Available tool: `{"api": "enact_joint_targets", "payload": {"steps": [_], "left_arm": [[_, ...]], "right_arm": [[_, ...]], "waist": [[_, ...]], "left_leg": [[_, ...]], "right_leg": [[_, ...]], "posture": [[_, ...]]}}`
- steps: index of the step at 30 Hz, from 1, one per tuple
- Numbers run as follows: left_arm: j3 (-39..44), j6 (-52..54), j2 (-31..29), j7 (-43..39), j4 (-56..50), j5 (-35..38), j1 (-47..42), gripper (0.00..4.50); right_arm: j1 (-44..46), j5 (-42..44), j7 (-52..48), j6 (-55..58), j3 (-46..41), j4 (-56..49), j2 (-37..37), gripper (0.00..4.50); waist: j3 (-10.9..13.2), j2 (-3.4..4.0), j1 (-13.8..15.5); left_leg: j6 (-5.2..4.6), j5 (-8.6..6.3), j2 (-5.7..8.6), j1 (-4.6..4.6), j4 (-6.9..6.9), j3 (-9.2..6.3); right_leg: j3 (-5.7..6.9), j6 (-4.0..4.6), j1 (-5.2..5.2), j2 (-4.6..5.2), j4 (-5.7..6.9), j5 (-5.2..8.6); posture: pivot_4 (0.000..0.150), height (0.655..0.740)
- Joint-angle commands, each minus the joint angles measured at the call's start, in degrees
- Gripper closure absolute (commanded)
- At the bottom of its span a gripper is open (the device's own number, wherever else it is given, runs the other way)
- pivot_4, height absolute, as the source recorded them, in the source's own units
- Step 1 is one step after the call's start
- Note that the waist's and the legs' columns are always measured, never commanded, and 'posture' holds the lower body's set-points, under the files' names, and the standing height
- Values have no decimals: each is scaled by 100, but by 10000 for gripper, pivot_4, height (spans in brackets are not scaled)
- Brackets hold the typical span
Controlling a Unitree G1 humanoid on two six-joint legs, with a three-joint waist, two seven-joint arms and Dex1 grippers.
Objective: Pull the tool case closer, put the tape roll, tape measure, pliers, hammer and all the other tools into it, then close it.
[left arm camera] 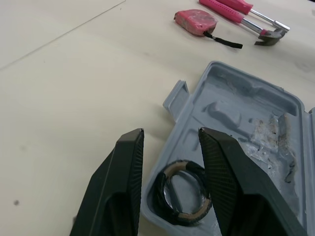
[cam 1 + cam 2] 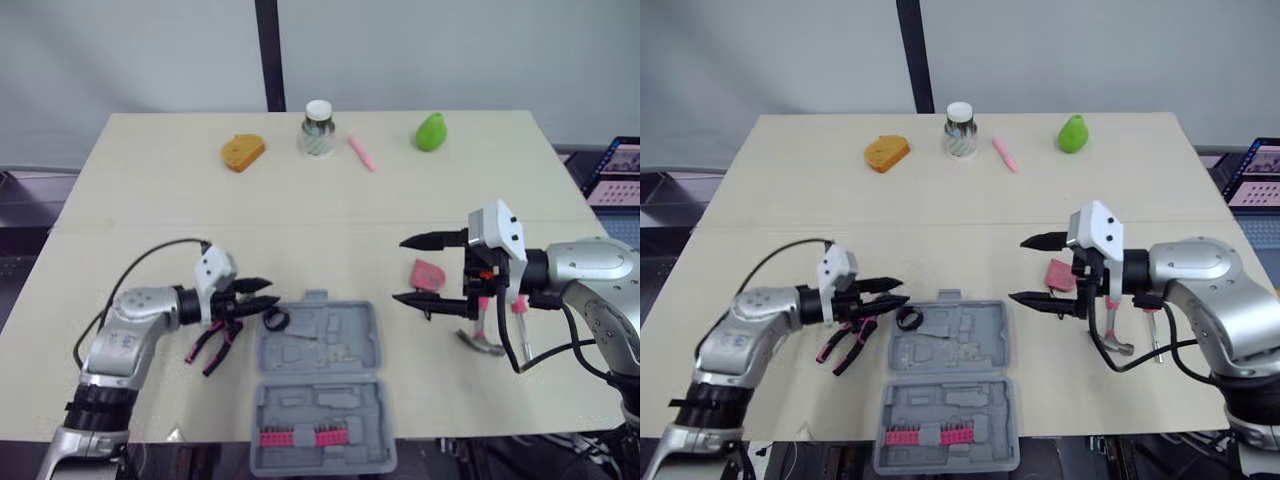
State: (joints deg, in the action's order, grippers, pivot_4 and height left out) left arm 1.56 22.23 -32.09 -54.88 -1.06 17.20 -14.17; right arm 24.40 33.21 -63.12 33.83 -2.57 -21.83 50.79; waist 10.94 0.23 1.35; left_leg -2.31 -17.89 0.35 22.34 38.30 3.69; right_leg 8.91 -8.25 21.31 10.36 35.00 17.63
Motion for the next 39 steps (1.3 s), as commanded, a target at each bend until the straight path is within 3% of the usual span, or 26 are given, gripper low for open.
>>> {"api": "enact_joint_targets", "payload": {"steps": [1,7,10,39], "left_arm": [[138,-370,103,84,-33,102,134,26208],[67,-578,235,202,5,72,296,26208],[-24,-617,244,251,-10,6,376,34672],[-481,-1560,482,398,657,-506,354,34672]], "right_arm": [[170,48,-126,-102,-95,37,58,0],[291,25,-210,-91,-46,115,64,0],[300,13,-241,-89,-28,125,65,0],[341,45,-268,46,-22,50,82,0]], "waist": [[0,0,0],[-2,-3,6],[-2,-3,2],[-2,-4,3]], "left_leg": [[0,0,0,0,0,0],[-1,-1,4,0,4,-3],[-1,-1,1,-1,2,-3],[-1,-1,2,-1,3,-2]], "right_leg": [[0,0,0,0,-1,0],[0,1,-5,4,-3,-1],[1,1,-5,2,-3,-1],[1,1,-5,3,-4,-1]], "posture": [[1500,7400],[1500,7400],[1500,7400],[1500,7400]]}}
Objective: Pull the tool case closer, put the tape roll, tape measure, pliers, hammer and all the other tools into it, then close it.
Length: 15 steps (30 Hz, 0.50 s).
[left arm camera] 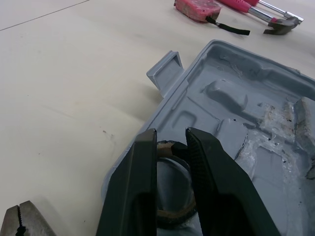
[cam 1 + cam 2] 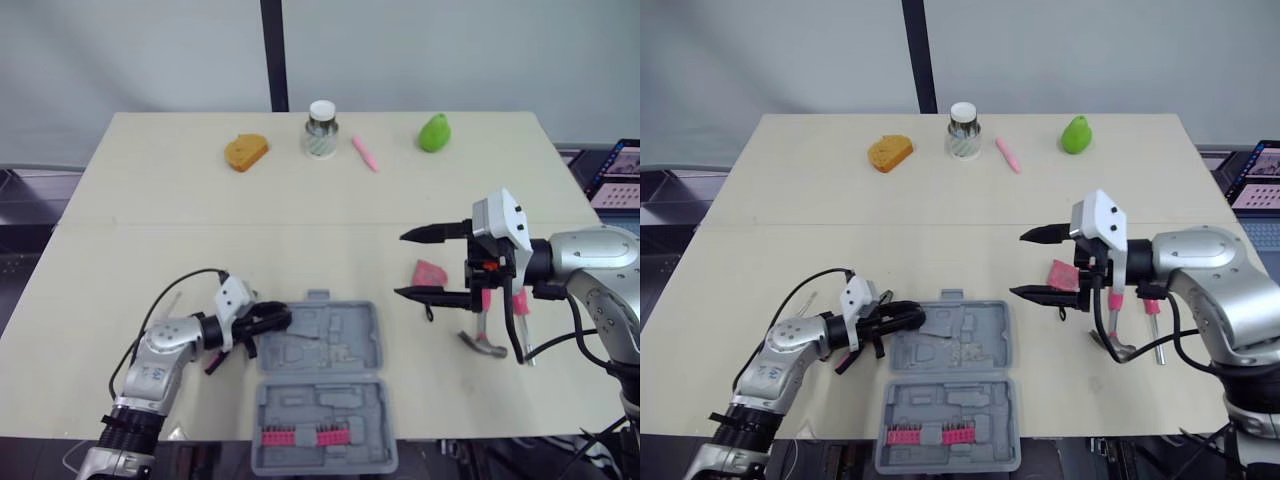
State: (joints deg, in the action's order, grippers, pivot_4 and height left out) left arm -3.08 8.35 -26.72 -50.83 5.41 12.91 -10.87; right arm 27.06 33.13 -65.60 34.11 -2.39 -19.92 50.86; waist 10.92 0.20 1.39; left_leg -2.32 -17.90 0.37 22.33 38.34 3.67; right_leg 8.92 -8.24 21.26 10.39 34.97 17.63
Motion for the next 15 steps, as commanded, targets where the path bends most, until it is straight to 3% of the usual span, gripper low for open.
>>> {"api": "enact_joint_targets", "payload": {"steps": [1,15], "left_arm": [[-34,-203,-70,11,29,-118,25,34672],[-254,-828,-175,122,423,-676,70,34672]], "right_arm": [[74,54,-20,21,-41,-143,75,0],[131,24,-36,8,-24,-112,78,0]], "waist": [[0,0,-2],[-1,0,-2]], "left_leg": [[0,0,0,0,0,0],[0,0,0,-1,0,0]], "right_leg": [[0,0,0,0,0,0],[0,0,0,0,0,0]], "posture": [[1500,7400],[1500,7400]]}}
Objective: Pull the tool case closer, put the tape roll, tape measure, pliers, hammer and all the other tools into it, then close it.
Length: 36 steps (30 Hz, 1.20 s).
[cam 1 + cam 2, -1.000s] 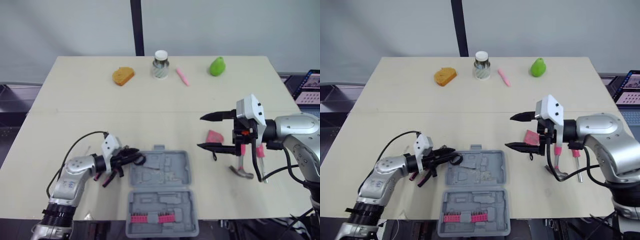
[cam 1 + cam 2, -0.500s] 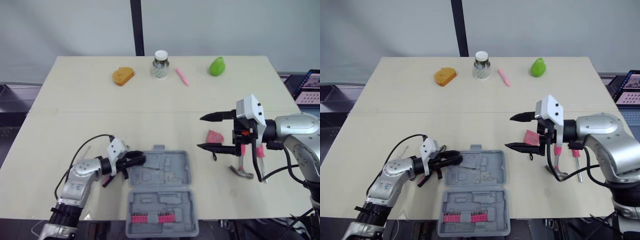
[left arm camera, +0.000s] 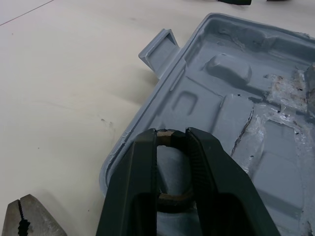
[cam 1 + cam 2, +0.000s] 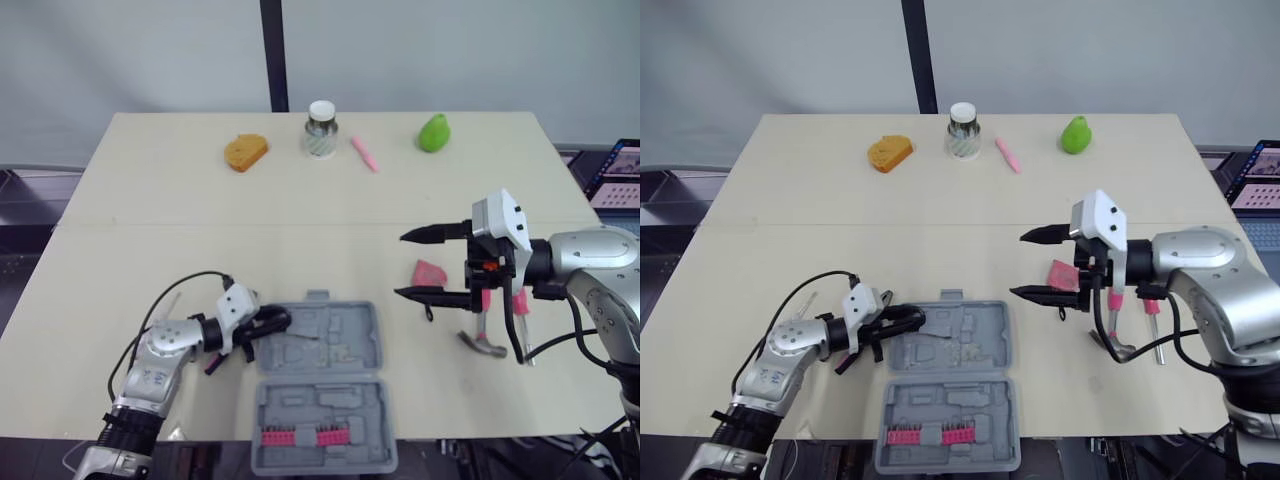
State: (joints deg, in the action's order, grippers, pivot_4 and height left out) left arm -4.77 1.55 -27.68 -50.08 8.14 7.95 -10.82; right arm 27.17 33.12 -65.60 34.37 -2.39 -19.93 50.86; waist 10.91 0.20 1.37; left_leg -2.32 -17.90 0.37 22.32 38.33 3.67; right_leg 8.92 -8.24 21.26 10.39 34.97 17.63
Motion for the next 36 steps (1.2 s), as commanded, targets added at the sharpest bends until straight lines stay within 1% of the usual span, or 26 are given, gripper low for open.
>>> {"api": "enact_joint_targets", "payload": {"steps": [1,9,13,15,18,21,23,25,27,30,32,35,36], "left_arm": [[-98,-198,-78,61,178,-210,64,34672],[-166,-660,-109,172,554,-414,76,34672],[-158,-712,-92,189,638,-384,40,34672],[-65,-491,-48,126,510,-144,54,34672],[228,273,-87,-13,-127,511,125,34672],[767,1239,-446,-53,-914,1194,201,34672],[1266,1866,-847,-51,-1374,1601,312,34672],[1786,2276,-1225,7,-1675,1854,476,34672],[2448,2487,-1655,28,-1774,1916,801,34672],[3268,2647,-2027,39,-1777,1925,1392,26837],[3727,2489,-2192,-49,-1479,1786,1832,16594],[4241,2199,-2283,-99,-1032,1629,2316,1517],[4384,2095,-2298,-112,-864,1583,2444,360]], "right_arm": [[126,22,-39,-18,-19,-105,77,0],[185,-12,-55,-48,0,-51,73,0],[183,-32,-74,-57,2,-9,58,0],[159,-27,-62,-65,-10,6,32,0],[31,53,38,-39,-168,26,-19,0],[-365,197,161,-15,-571,170,-37,0],[-722,315,248,8,-945,333,-55,0],[-1095,374,293,-13,-1318,566,-44,0],[-1579,222,240,-205,-1692,1087,39,0],[-2040,-27,157,-566,-2090,1964,149,0],[-2090,-180,186,-866,-2300,2743,194,0],[-2016,-521,207,-1471,-2403,3975,302,0],[-1955,-614,209,-1665,-2409,4387,344,0]], "waist": [[0,0,0],[-2,-1,0],[-2,-1,-2],[-2,-1,-2],[-2,-1,-6],[3,-11,-8],[5,-14,-6],[6,-15,-6],[5,-15,-2],[6,-14,-6],[6,-14,-11],[7,-12,-31],[7,-11,-45]], "left_leg": [[0,0,0,0,0,0],[0,0,0,-5,0,0],[0,0,0,-12,-1,-1],[0,0,-1,-13,-1,-1],[0,0,-1,-13,-1,-2],[0,0,-3,-8,-4,-10],[1,0,-3,-5,-4,-11],[1,0,-3,-5,-3,-12],[0,-1,-1,-7,-4,-12],[-2,-2,0,-16,-12,-9],[-3,-2,0,-17,-13,-3],[-2,-2,-1,-23,-17,5],[-2,-3,-3,-23,-19,6]], "right_leg": [[0,0,0,0,0,0],[0,0,-4,1,0,0],[0,0,-12,0,-1,0],[0,0,-13,0,-1,0],[1,0,-13,0,-1,0],[5,0,-10,-1,-2,0],[7,0,-11,-1,-2,0],[8,0,-13,-1,-5,0],[7,0,-19,0,-11,0],[8,0,-30,-1,-24,0],[5,0,-28,-1,-25,0],[2,2,-25,-2,-24,1],[2,3,-23,-3,-24,2]], "posture": [[1500,7400],[1500,7400],[1500,7400],[1500,7400],[1500,7400],[1500,7400],[1500,7400],[1500,7400],[1500,7400],[1500,7400],[1500,7400],[1500,7400],[1500,7400]]}}
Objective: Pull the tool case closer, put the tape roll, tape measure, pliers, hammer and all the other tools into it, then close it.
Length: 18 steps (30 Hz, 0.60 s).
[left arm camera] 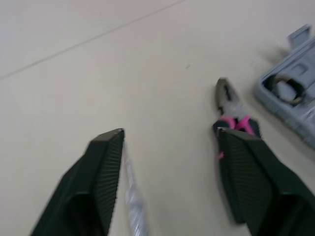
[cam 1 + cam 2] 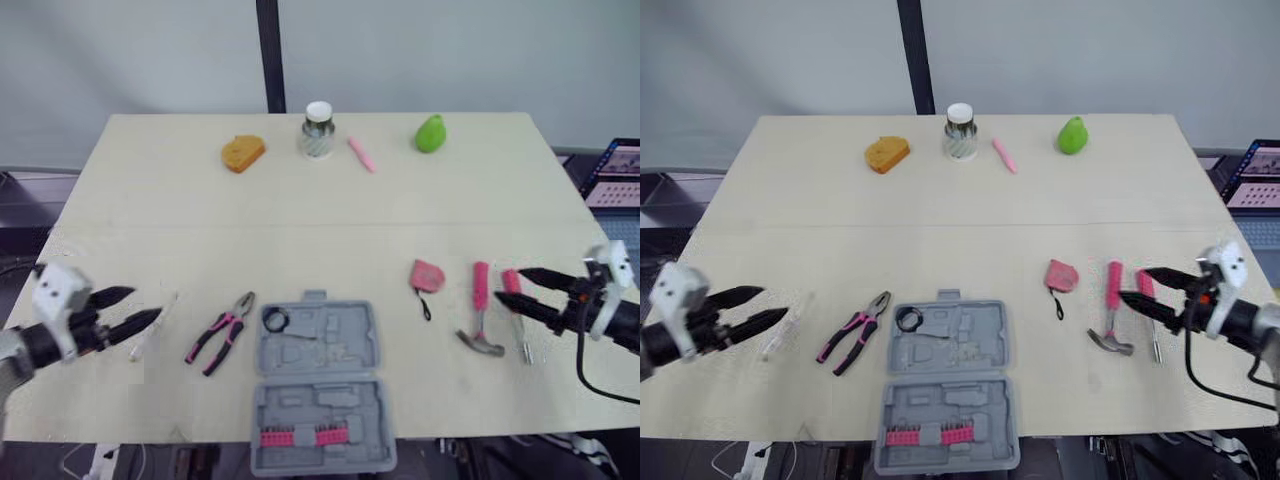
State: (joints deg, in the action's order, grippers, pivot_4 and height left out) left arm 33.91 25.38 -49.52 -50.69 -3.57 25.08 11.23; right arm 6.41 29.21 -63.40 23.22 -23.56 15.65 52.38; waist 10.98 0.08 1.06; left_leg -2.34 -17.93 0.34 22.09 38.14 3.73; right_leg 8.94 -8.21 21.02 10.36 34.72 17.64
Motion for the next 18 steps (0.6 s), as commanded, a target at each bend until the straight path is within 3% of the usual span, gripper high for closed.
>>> {"api": "enact_joint_targets", "payload": {"steps": [1,10,18], "left_arm": [[619,-395,-125,-57,460,-181,325,360],[1044,-984,-64,24,1172,-341,684,360],[781,-1122,61,195,1237,-426,623,360]], "right_arm": [[191,-302,-6,-716,-286,1152,218,0],[797,-949,133,-2013,-206,3493,438,0],[911,-1051,52,-2236,-157,3695,438,0]], "waist": [[0,0,-36],[3,5,-138],[3,7,-166]], "left_leg": [[1,-1,0,1,-3,2],[6,-4,-2,1,-10,3],[8,-5,-4,1,-10,3]], "right_leg": [[-1,1,3,0,-1,0],[-1,1,6,4,-4,1],[-1,2,8,6,-3,1]], "posture": [[1500,7400],[1500,7400],[1500,7400]]}}
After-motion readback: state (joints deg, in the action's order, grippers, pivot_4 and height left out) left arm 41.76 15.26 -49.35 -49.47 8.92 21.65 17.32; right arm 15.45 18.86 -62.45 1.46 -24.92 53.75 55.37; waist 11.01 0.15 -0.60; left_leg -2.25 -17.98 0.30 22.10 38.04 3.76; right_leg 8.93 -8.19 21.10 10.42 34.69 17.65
